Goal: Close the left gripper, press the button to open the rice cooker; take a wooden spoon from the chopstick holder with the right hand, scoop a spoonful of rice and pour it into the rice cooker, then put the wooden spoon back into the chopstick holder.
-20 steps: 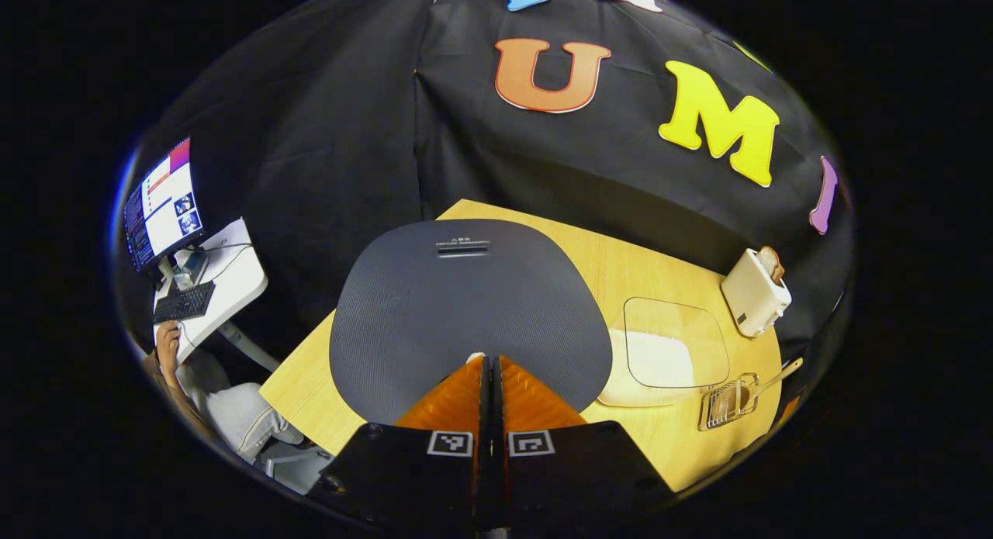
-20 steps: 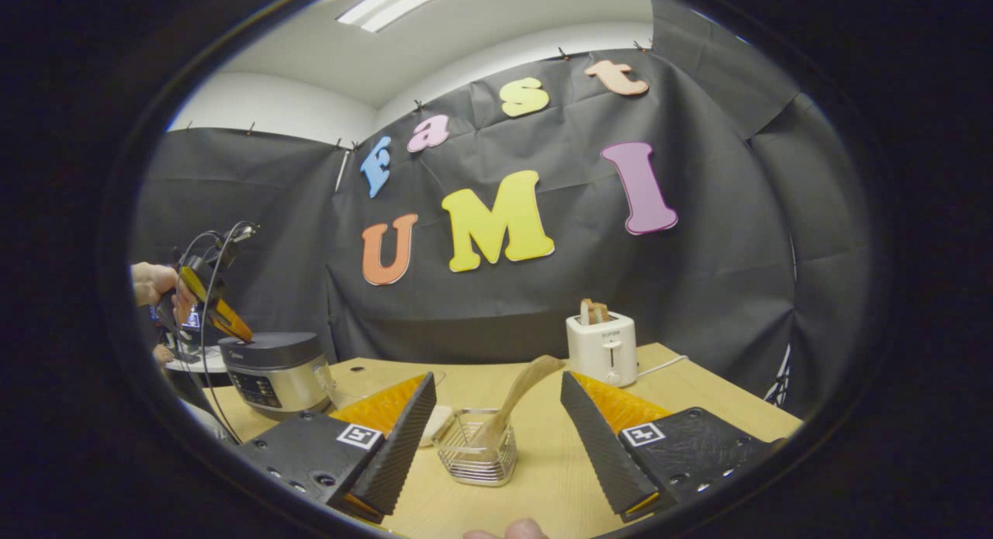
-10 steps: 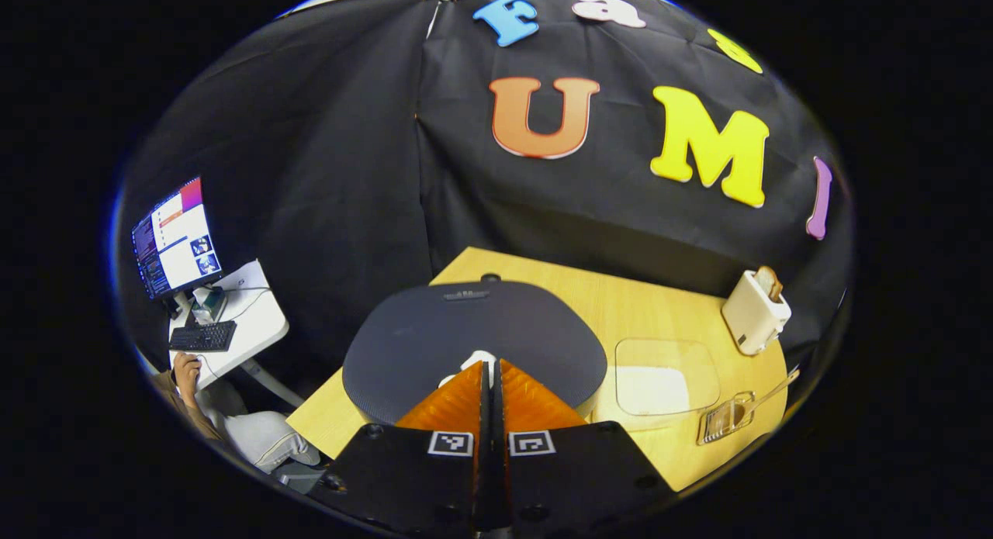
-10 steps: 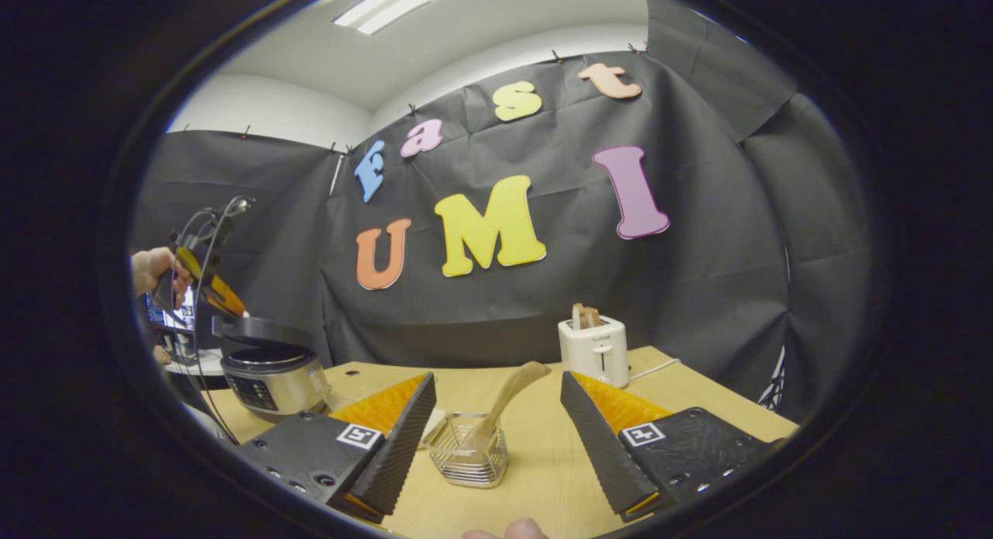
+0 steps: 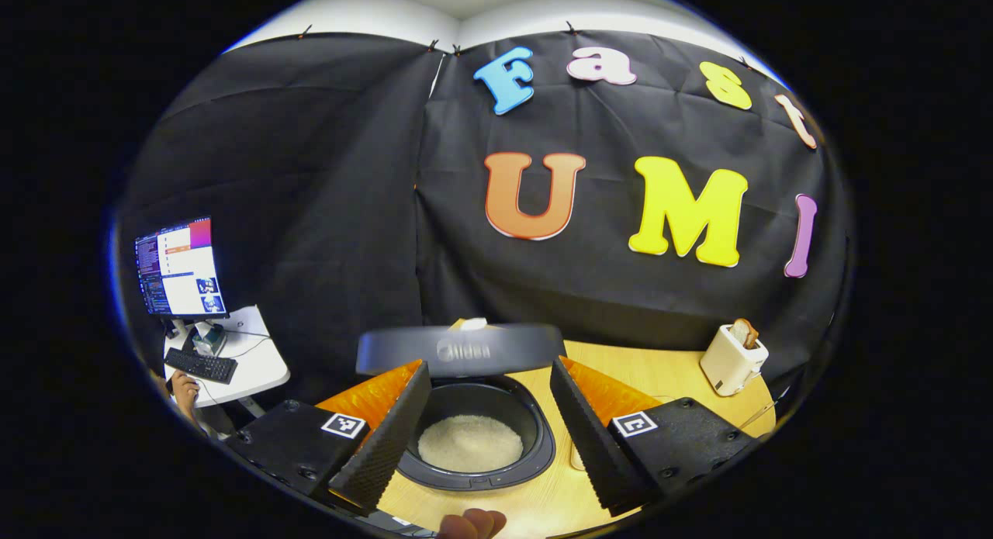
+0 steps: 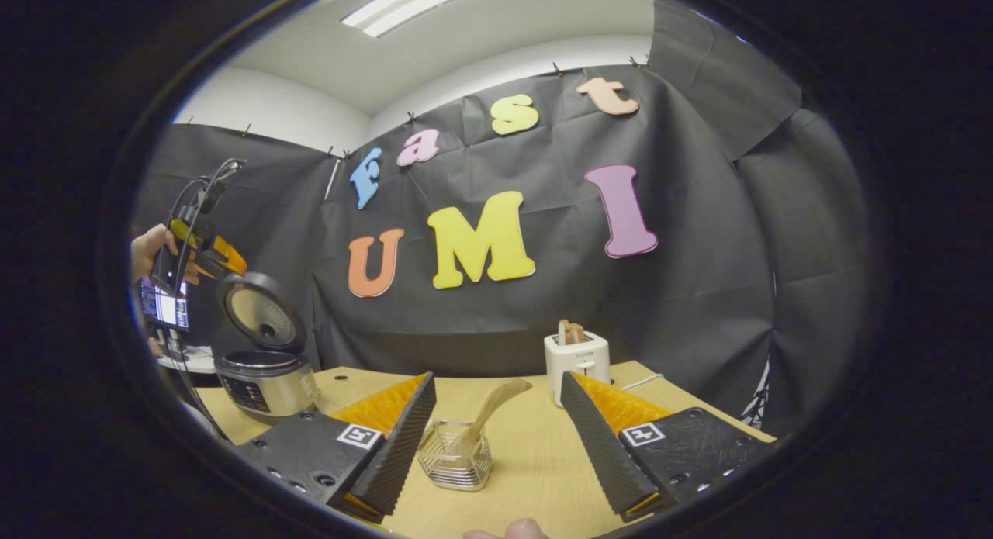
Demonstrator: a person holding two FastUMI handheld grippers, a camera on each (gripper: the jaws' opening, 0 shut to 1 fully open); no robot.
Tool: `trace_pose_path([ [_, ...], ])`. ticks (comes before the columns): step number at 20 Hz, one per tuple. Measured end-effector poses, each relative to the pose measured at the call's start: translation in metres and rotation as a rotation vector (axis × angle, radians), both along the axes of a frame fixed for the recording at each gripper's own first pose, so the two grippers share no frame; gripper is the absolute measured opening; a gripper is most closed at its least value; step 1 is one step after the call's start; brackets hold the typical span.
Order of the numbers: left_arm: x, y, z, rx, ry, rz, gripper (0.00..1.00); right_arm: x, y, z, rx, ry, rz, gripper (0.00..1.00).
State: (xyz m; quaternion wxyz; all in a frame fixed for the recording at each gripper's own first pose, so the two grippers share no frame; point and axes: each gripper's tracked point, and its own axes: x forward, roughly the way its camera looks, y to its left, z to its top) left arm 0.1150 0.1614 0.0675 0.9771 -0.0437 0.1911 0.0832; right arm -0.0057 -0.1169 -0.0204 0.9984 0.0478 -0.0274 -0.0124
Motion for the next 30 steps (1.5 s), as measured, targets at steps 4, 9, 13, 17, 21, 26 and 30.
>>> trace_pose_path([
  [4, -0.015, 0.007, 0.005, 0.041, -0.056, 0.024, 0.99, -0.001, -0.001, -0.006, -0.017, 0.016, -0.008, 0.96],
  [9, -0.039, 0.003, -0.015, 0.149, -0.137, 0.028, 0.99, 0.002, -0.001, -0.017, -0.026, 0.062, -0.018, 1.00],
  [13, -0.059, -0.024, -0.042, 0.138, -0.192, 0.003, 0.99, 0.014, 0.009, -0.037, -0.018, 0.142, 0.006, 0.96],
  [17, -0.077, -0.051, -0.055, 0.152, -0.262, -0.031, 0.98, 0.039, 0.016, -0.053, -0.006, 0.218, 0.021, 0.96],
  [21, -0.092, -0.082, -0.072, 0.148, -0.285, -0.079, 0.98, 0.071, 0.021, -0.067, 0.022, 0.287, 0.021, 0.96],
  [26, -0.095, -0.097, -0.086, 0.074, -0.294, -0.099, 0.99, 0.111, 0.023, -0.092, 0.110, 0.375, 0.010, 0.96],
  [30, -0.094, -0.085, -0.091, 0.078, -0.289, -0.083, 0.99, 0.121, 0.026, -0.093, 0.161, 0.382, 0.011, 0.87],
])
